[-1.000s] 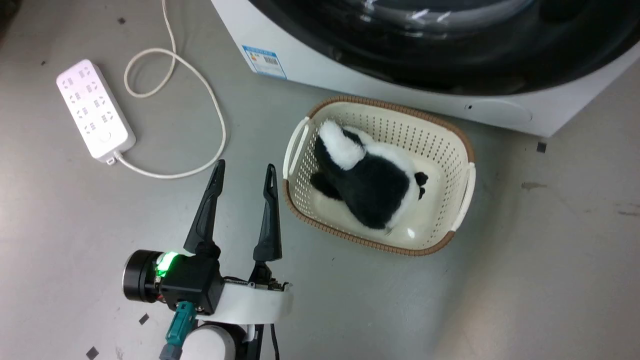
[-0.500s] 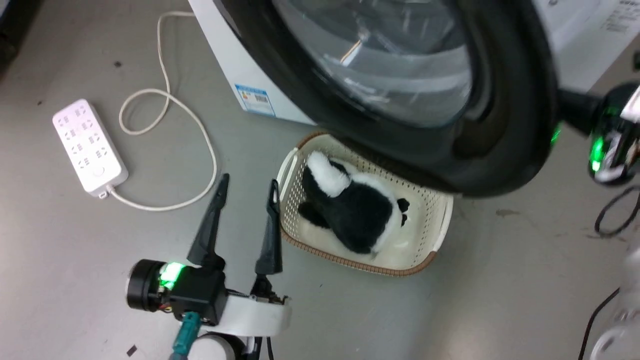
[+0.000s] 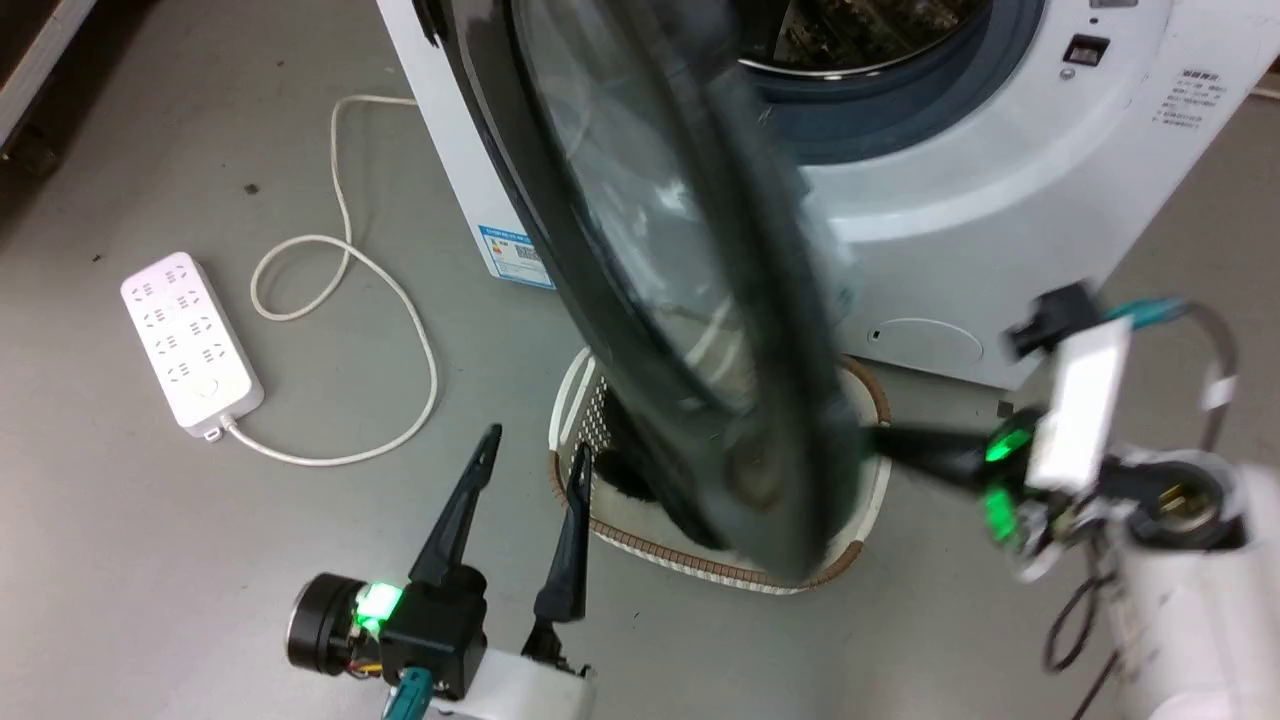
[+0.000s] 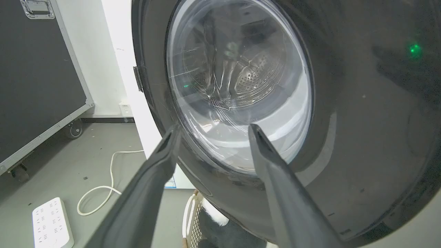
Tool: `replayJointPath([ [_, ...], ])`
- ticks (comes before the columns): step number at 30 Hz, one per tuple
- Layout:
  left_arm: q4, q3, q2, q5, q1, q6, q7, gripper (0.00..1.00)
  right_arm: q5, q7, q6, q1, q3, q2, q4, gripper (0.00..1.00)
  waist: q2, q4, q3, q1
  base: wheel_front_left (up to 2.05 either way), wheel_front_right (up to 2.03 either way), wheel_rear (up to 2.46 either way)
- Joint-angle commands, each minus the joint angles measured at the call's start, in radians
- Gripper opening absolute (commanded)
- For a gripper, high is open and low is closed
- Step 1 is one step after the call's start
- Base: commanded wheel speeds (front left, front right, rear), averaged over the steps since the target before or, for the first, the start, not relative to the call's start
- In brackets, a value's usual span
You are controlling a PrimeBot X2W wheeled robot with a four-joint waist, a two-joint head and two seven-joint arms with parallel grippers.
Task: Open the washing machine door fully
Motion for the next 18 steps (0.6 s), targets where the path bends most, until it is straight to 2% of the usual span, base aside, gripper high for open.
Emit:
replayJointPath([
  [1,0.001,-0.003,0.005,0.001,0.015,-0.006,-0.006,1.00,0.016,-0.015,0.001,0.025,0.025,0.006,-0.012,0.00,0.0000,0.002,-0.004,0.0001,0.00,0.00,0.00],
  [5,0.000,-0.003,0.003,-0.030,0.031,-0.030,-0.006,1.00,0.072,-0.091,0.001,0.094,0.161,0.006,-0.053,0.00,0.0000,0.015,-0.012,0.0001,0.00,0.00,0.00],
  [9,0.006,-0.005,0.001,-0.052,0.040,-0.054,-0.006,1.00,0.093,-0.151,0.001,0.126,0.224,0.006,-0.079,0.00,0.0000,0.025,-0.015,0.0001,0.00,0.00,0.00],
  [10,0.006,-0.002,0.001,-0.055,0.041,-0.055,-0.006,1.00,0.085,-0.168,0.001,0.130,0.227,0.006,-0.088,0.28,0.0000,0.026,-0.016,0.0001,0.00,0.00,0.00],
  [11,0.006,0.001,0.000,-0.058,0.042,-0.055,-0.006,1.00,0.077,-0.186,0.001,0.135,0.228,0.006,-0.096,1.00,0.0000,0.025,-0.021,0.0001,0.00,0.00,0.00],
  [15,0.005,0.023,-0.001,-0.072,0.048,-0.060,-0.006,1.00,0.014,-0.263,0.001,0.162,0.191,0.005,-0.146,1.00,0.0000,0.011,-0.046,0.0001,0.00,0.00,0.00],
  [18,0.010,0.046,-0.001,-0.107,0.052,-0.067,-0.006,1.00,-0.063,-0.385,0.001,0.175,0.118,-0.007,-0.220,1.00,0.0000,-0.011,-0.061,0.0001,0.00,0.00,0.00],
])
